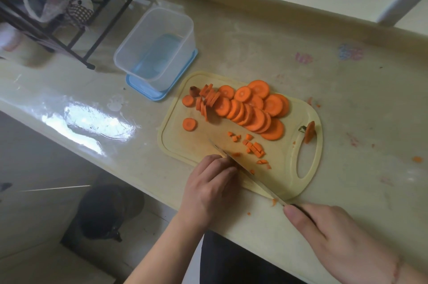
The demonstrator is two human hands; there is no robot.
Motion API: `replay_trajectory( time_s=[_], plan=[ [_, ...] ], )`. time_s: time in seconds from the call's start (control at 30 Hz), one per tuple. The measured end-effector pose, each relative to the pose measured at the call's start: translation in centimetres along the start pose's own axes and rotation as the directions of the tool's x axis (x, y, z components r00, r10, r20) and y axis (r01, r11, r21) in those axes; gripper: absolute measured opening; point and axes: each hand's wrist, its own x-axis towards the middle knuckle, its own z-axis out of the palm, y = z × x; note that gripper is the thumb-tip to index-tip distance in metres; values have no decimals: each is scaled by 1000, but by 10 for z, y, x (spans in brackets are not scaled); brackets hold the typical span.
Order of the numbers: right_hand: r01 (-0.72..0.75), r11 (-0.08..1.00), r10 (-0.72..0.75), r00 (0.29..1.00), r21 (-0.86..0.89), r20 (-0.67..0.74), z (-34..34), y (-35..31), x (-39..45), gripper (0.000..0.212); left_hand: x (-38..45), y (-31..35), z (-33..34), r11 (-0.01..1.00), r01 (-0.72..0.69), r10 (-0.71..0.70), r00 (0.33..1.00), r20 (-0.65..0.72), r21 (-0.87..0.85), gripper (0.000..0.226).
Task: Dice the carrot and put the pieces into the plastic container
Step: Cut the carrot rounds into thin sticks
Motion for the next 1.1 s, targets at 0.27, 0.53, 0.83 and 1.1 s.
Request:
replay_trajectory(
  time_s=[0.27, 0.53, 0.83, 1.1],
  plan=[
    [-10, 999, 10, 1000, -34, 4, 6, -7, 3, 74, 4, 2, -1, 999, 36, -36, 999, -15, -21, 13],
    [47, 999, -47, 999, -10, -8, 9, -17, 29, 70, 6, 5, 0, 998, 57, -57, 998, -11, 2, 7],
    [-42, 996, 45, 998, 80, -40, -5, -11, 19, 67, 30, -3, 4, 996, 79, -77, 996, 47, -49, 12],
    [-13, 965, -1, 999, -262, -52, -7, -7, -3, 86, 14, 4, -55, 983, 124, -151, 966, -210, -136, 19]
  ],
)
